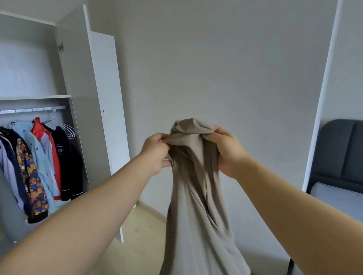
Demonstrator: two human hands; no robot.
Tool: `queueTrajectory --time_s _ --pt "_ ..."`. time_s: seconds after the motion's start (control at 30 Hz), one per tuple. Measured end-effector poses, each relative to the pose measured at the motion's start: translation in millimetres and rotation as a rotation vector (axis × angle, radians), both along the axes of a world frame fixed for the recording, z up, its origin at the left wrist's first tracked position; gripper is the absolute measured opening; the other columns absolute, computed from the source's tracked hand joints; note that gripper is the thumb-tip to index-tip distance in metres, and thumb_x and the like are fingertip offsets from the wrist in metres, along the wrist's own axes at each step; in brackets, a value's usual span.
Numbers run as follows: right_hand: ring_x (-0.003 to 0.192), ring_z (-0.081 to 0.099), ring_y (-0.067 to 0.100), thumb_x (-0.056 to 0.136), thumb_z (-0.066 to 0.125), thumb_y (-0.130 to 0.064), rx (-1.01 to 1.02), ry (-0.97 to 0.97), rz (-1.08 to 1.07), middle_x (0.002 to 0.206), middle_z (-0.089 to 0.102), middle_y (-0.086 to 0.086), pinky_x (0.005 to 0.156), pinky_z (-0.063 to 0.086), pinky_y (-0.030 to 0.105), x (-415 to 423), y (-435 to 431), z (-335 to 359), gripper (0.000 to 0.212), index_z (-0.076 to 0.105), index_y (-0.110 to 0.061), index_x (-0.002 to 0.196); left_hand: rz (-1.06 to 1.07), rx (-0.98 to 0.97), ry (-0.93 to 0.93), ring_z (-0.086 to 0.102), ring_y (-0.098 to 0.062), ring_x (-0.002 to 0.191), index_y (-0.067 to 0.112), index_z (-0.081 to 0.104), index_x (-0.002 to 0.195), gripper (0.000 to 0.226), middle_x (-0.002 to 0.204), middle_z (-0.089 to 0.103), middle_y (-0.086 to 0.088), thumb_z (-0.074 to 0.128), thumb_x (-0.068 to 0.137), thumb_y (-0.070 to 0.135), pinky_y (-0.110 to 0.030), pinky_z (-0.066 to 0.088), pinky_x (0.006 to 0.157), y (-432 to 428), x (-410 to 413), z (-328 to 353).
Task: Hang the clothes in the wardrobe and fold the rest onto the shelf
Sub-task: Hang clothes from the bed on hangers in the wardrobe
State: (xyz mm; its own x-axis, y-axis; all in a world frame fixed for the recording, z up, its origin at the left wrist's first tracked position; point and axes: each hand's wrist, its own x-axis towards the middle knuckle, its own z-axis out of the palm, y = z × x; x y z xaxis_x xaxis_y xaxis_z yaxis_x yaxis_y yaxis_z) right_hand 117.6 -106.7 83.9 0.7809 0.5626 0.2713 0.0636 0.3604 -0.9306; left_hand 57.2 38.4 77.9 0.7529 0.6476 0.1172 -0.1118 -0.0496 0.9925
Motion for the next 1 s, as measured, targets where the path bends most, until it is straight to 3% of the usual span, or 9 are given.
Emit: queueTrajectory --time_s 0.1,0.17,0.27,0.33,0.53,0.73,0.8,0.9,1.0 --pt "0.063 0.058 0.018 0.087 0.053 -0.024 0.036 0.18 0.225 0.082 0.066 0.0 0.06 0.048 0.027 -1 -7 -8 0.019 0.07 -0.022 0.078 0.004 -0.344 -0.161 0.057 -0.023 0.069 0.014 0.06 0.094 0.019 0.083 0.062 -0.008 0.044 0.093 0.005 -0.031 0.052 0.06 7 2 16" --pt "0.059 0.06 0.021 0.09 0.052 -0.02 -0.011 0.236 0.203 0.099 0.063 0.003 0.052 0.052 0.029 -2 -6 -13 0.019 0.063 -0.027 0.103 -0.058 -0.436 -0.161 0.062 -0.022 0.064 0.011 0.061 0.095 0.012 0.077 0.066 -0.007 0.05 0.092 0.011 -0.025 0.053 0.057 3 1 25" --pt "0.089 0.06 0.024 0.091 0.042 -0.002 -0.483 -0.06 -0.031 0.133 0.042 0.004 0.062 0.05 0.029 1 -5 -28 0.061 0.028 -0.035 0.14 -0.179 -0.438 -0.143 0.063 -0.015 0.045 0.01 0.06 0.075 0.019 0.054 0.065 -0.003 0.053 0.091 0.019 -0.019 0.049 0.04 -12 -2 34" --pt "0.105 0.053 0.026 0.089 0.038 0.001 -0.626 -0.195 -0.098 0.136 0.043 0.007 0.068 0.043 0.028 3 -3 -41 0.064 0.026 -0.031 0.144 -0.233 -0.416 -0.161 0.064 -0.015 0.043 0.008 0.059 0.073 0.022 0.052 0.066 -0.004 0.052 0.091 0.019 -0.02 0.048 0.038 -21 -9 40" --pt "0.063 0.044 0.016 0.089 0.047 0.0 -0.627 -0.214 -0.167 0.08 0.052 0.004 0.044 0.031 0.017 6 8 -41 0.014 0.054 -0.009 0.096 -0.261 -0.333 -0.197 0.054 -0.011 0.031 0.008 0.058 0.061 0.044 0.038 0.057 -0.002 0.038 0.099 0.017 -0.014 0.041 0.034 -9 -19 49" --pt "0.067 0.046 0.013 0.09 0.029 0.001 -0.305 -0.103 -0.36 0.081 0.052 0.002 0.052 0.036 0.022 16 9 -22 0.031 0.046 -0.022 0.079 -0.01 0.128 0.115 0.053 -0.017 0.067 0.021 0.06 0.078 0.033 0.077 0.059 -0.002 0.034 0.092 0.004 -0.022 0.042 0.059 11 -20 38" --pt "0.068 0.047 0.011 0.09 0.03 0.0 -0.238 -0.129 -0.349 0.081 0.053 0.0 0.051 0.036 0.02 15 13 -12 0.031 0.047 -0.023 0.079 0.012 0.107 0.147 0.051 -0.017 0.069 0.017 0.061 0.092 0.038 0.083 0.058 -0.002 0.03 0.087 -0.004 -0.024 0.042 0.062 19 -23 33" --pt "0.071 0.05 0.012 0.091 0.033 0.0 -0.187 -0.21 -0.256 0.078 0.054 -0.003 0.062 0.043 0.023 6 26 -3 0.032 0.051 -0.023 0.079 -0.17 -0.063 0.065 0.053 -0.015 0.091 0.022 0.056 0.095 0.03 0.108 0.055 0.005 0.045 0.073 0.006 -0.041 0.034 0.094 19 -29 28" --pt "0.067 0.05 0.011 0.092 0.039 0.0 -0.219 -0.326 -0.167 0.074 0.055 -0.003 0.062 0.045 0.021 -5 39 -2 0.031 0.052 -0.024 0.077 -0.372 0.377 0.299 0.049 -0.011 0.099 0.024 0.049 0.11 0.045 0.108 0.052 0.008 0.064 0.07 0.012 -0.032 0.034 0.089 7 -27 16"
